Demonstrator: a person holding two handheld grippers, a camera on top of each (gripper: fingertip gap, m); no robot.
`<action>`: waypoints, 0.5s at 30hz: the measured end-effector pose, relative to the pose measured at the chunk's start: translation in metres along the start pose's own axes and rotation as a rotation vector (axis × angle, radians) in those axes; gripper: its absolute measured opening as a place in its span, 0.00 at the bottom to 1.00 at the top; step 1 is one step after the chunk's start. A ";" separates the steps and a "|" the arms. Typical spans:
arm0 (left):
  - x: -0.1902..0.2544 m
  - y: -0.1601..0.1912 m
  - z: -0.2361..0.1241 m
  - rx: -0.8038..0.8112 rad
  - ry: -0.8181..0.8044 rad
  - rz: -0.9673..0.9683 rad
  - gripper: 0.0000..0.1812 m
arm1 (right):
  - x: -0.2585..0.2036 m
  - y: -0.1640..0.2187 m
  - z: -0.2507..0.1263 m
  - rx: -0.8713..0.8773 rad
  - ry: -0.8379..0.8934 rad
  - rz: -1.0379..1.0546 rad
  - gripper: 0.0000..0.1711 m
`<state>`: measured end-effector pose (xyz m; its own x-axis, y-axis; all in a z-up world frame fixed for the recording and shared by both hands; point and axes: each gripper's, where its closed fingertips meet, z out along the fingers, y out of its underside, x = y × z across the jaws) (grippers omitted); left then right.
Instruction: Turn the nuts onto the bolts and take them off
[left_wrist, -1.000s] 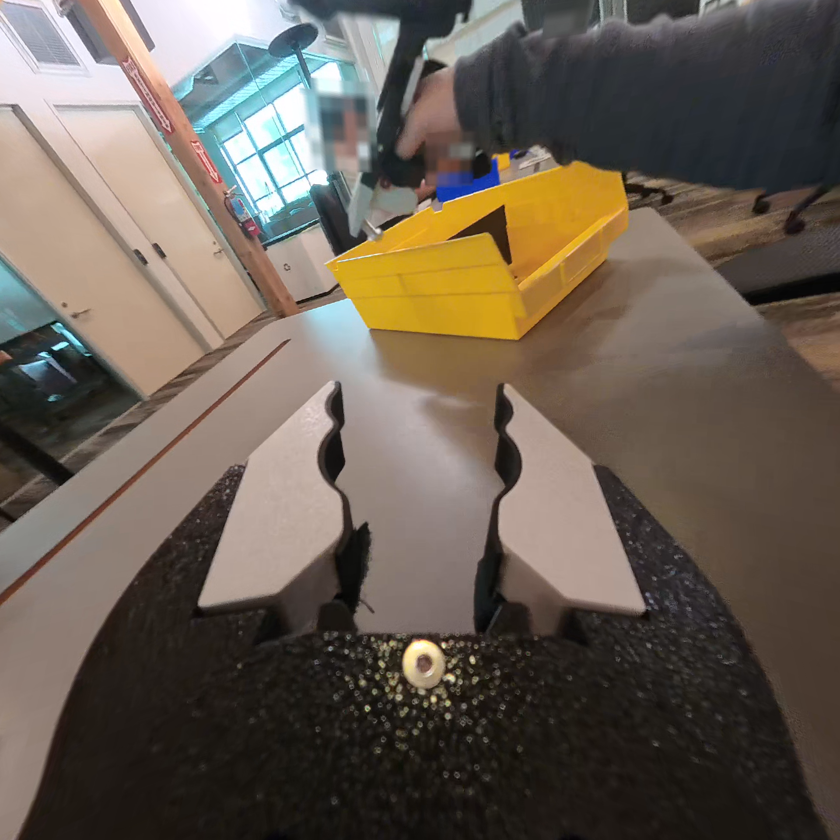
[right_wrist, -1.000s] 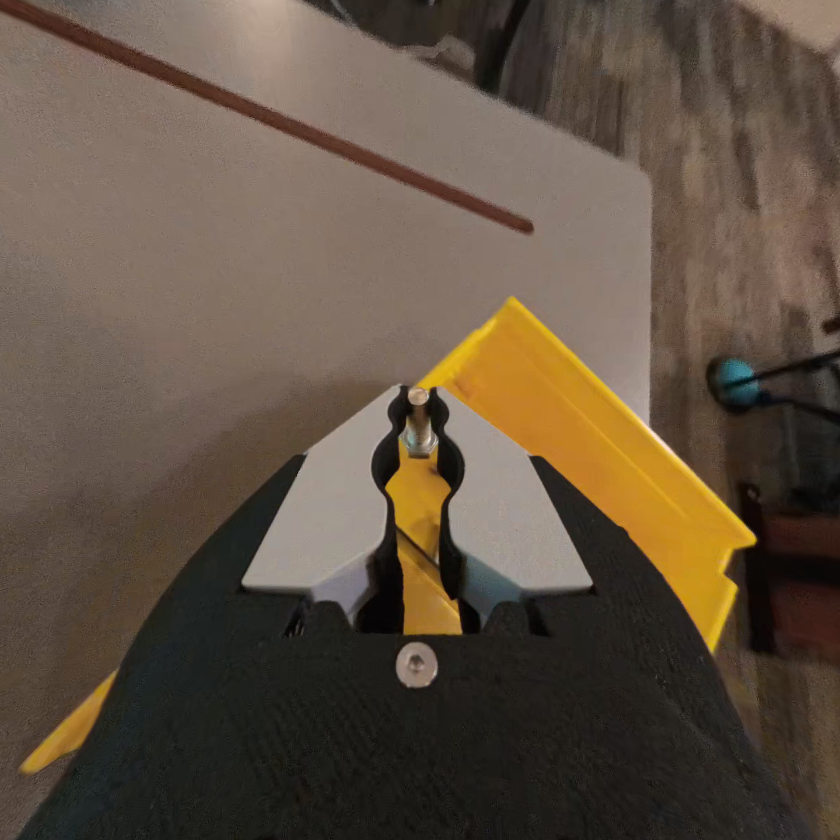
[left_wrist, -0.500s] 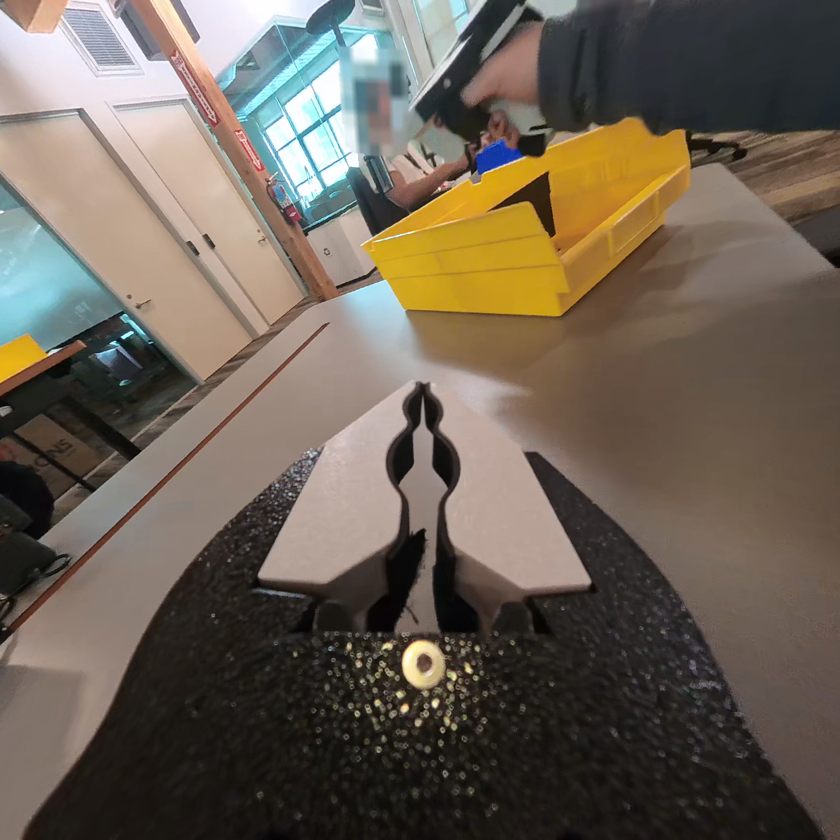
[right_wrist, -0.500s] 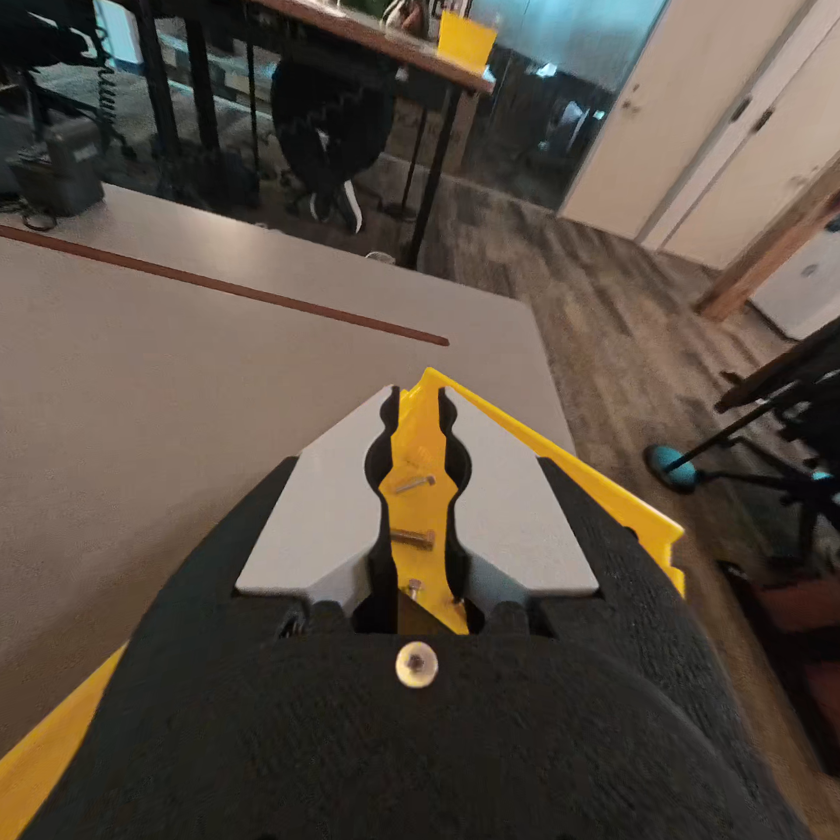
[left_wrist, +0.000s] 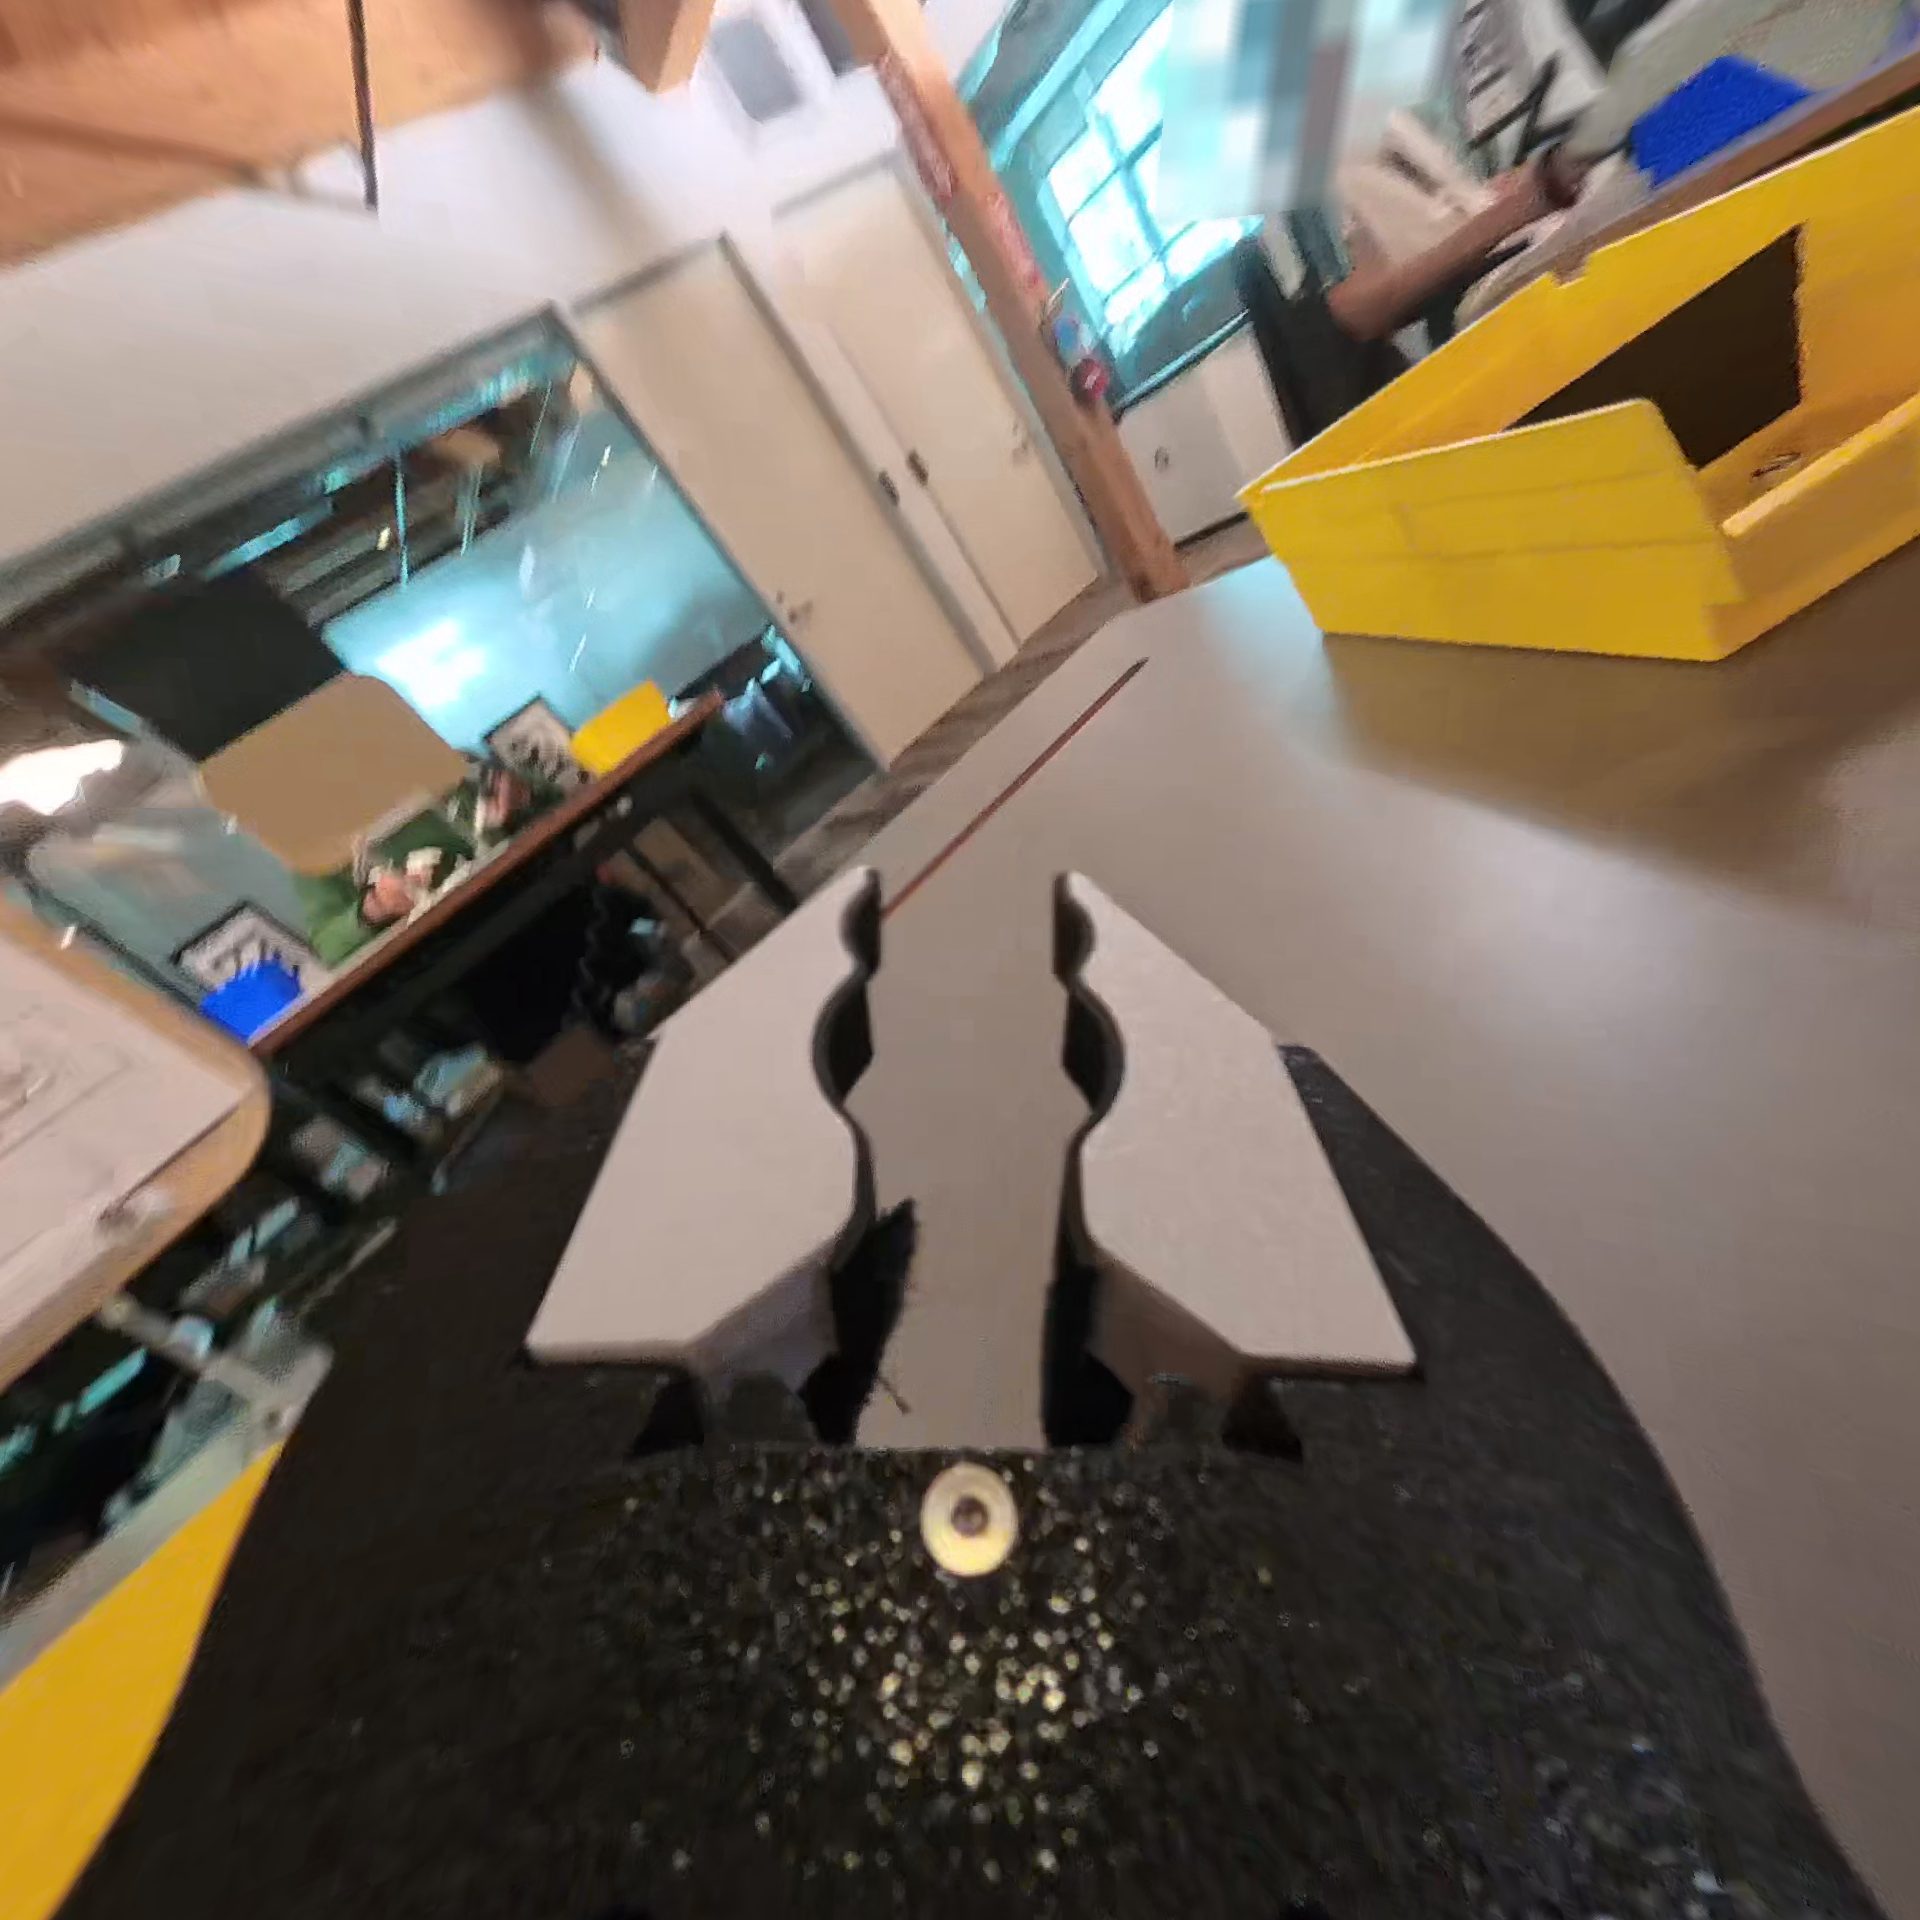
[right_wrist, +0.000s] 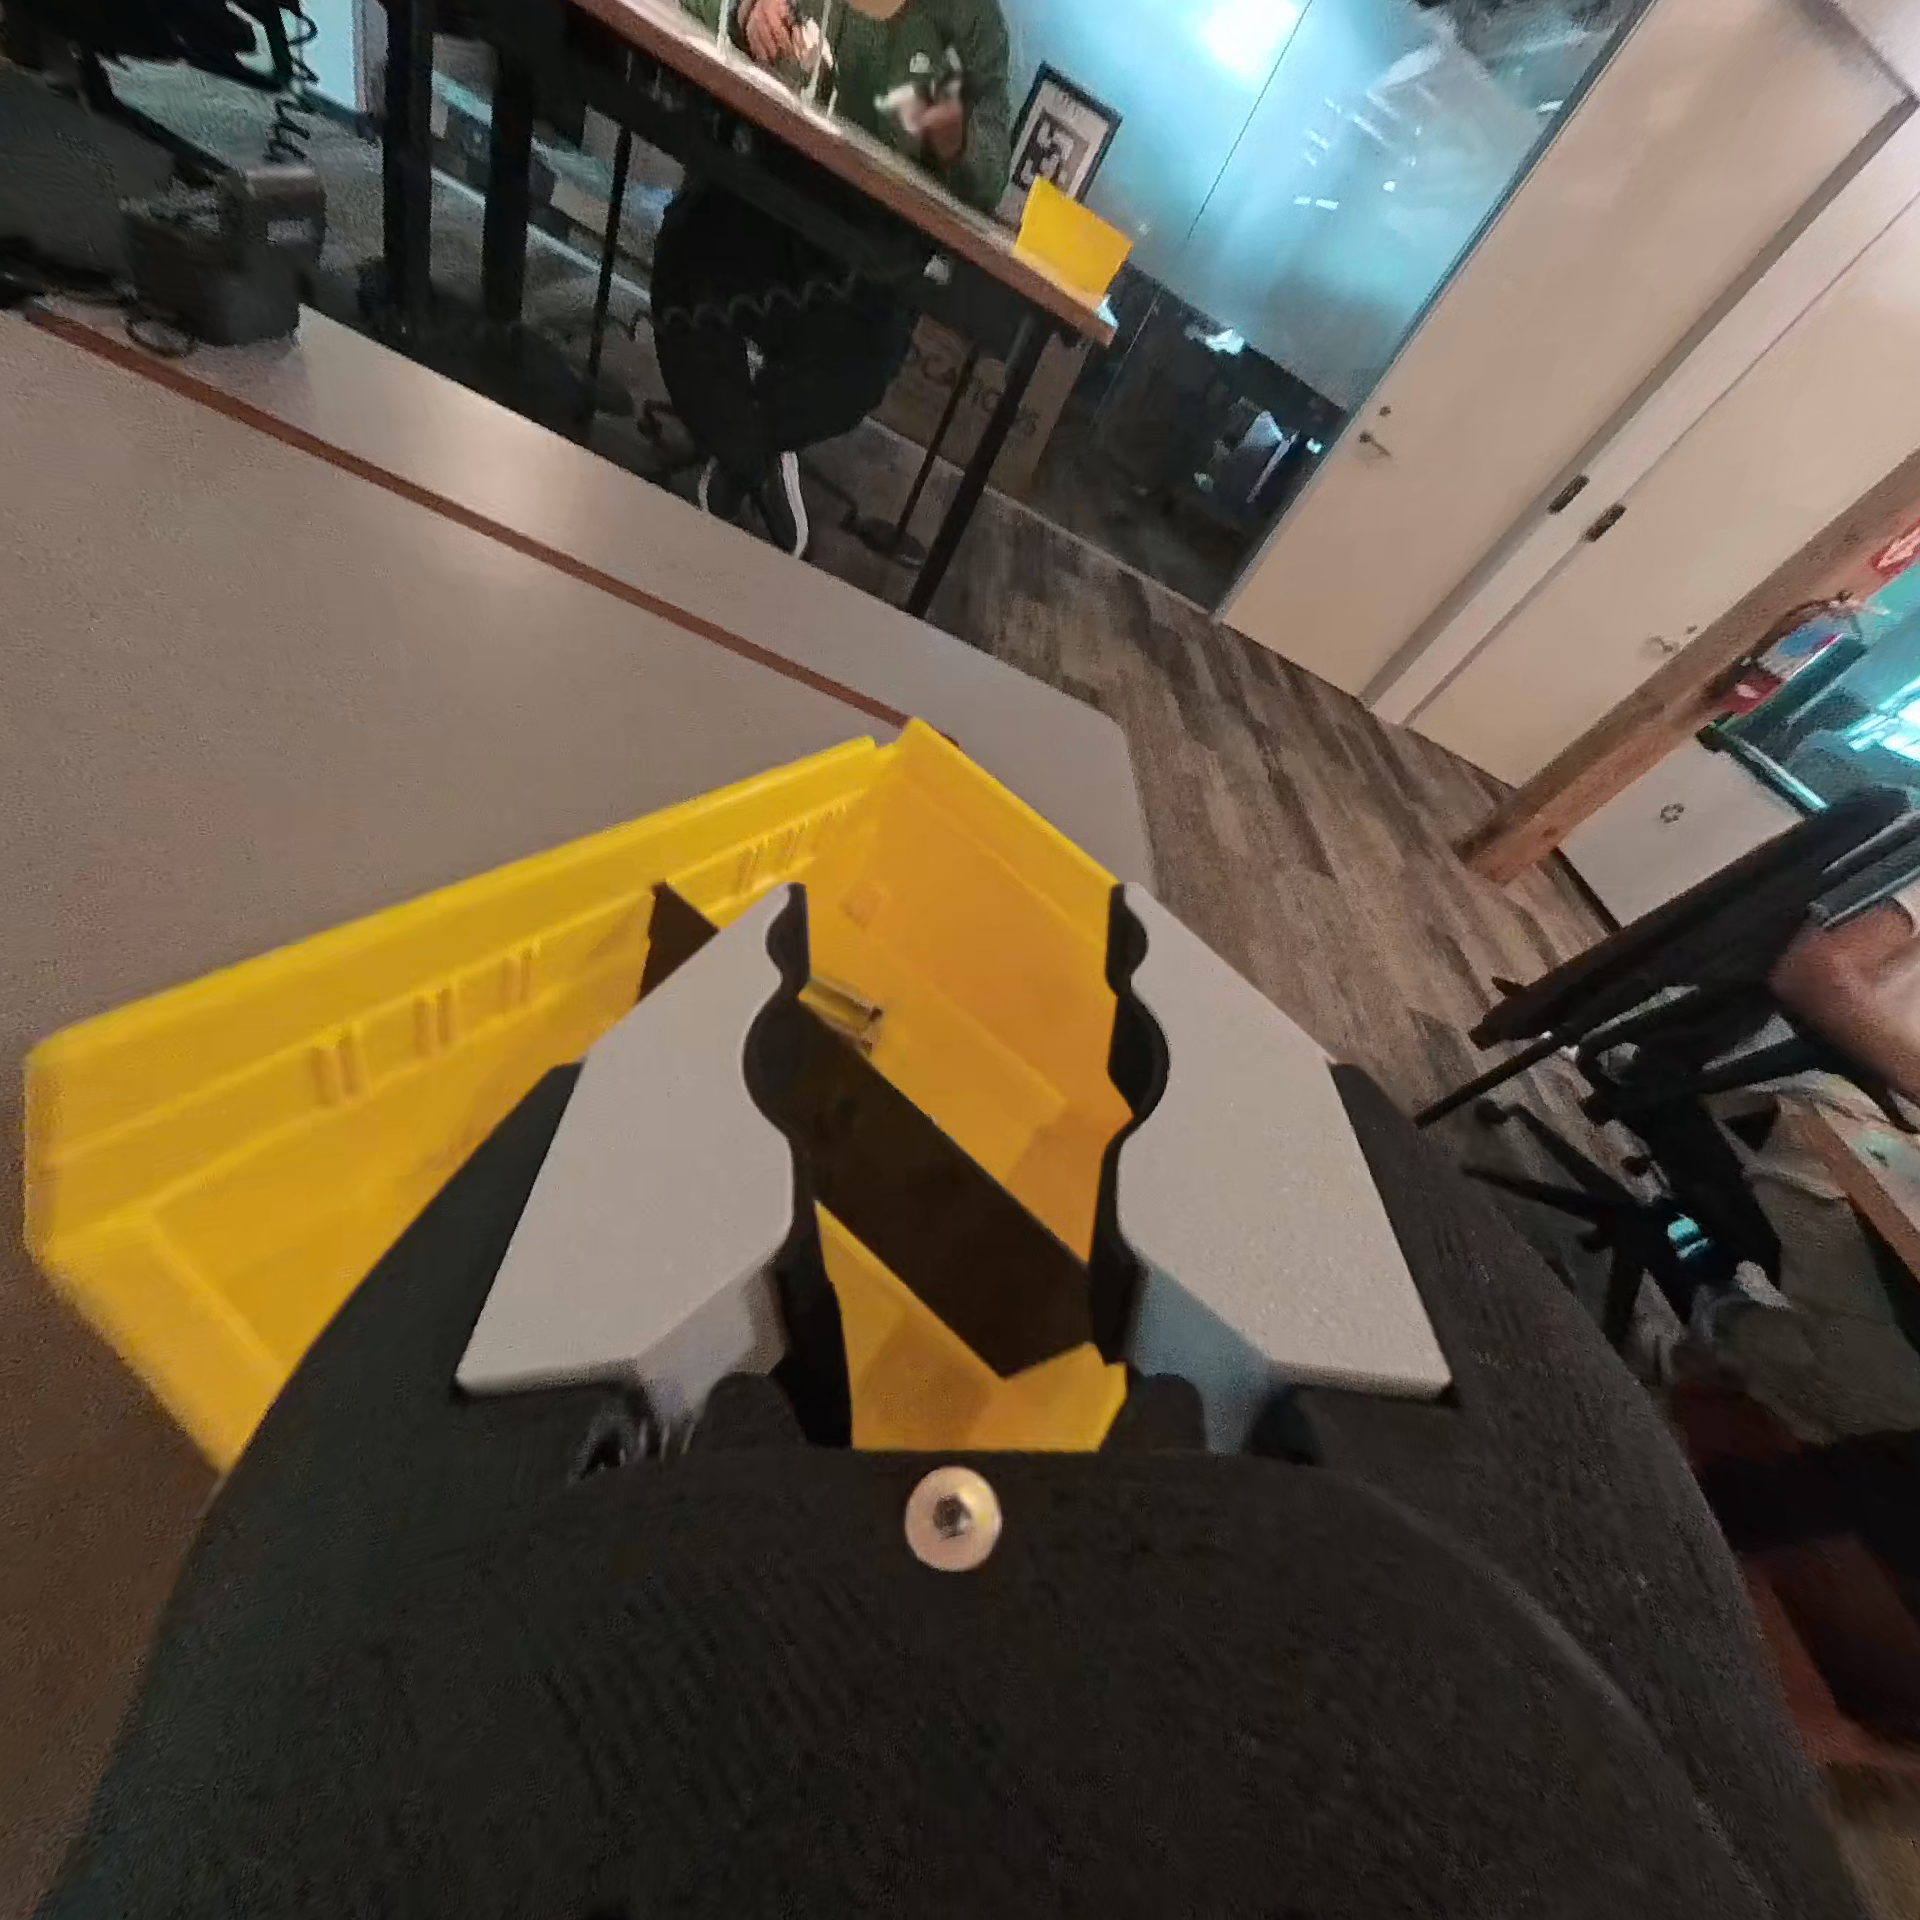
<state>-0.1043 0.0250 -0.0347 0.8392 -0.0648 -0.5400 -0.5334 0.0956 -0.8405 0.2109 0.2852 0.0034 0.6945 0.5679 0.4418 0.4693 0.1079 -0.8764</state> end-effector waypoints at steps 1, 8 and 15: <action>-0.009 0.001 -0.011 -0.042 -0.029 -0.025 0.21 | 0.004 0.010 -0.006 -0.024 -0.007 0.005 0.35; -0.067 0.013 -0.093 -0.289 -0.258 -0.047 0.47 | 0.030 0.089 -0.032 -0.197 0.002 0.100 0.39; -0.096 0.084 -0.165 -0.698 -0.491 -0.117 0.31 | 0.017 0.108 -0.041 -0.237 -0.084 0.279 0.34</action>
<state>-0.2474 -0.1250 -0.0613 0.7578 0.4158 -0.5029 -0.2487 -0.5284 -0.8117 0.2959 0.2729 -0.0754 0.7710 0.6148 0.1660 0.3881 -0.2470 -0.8879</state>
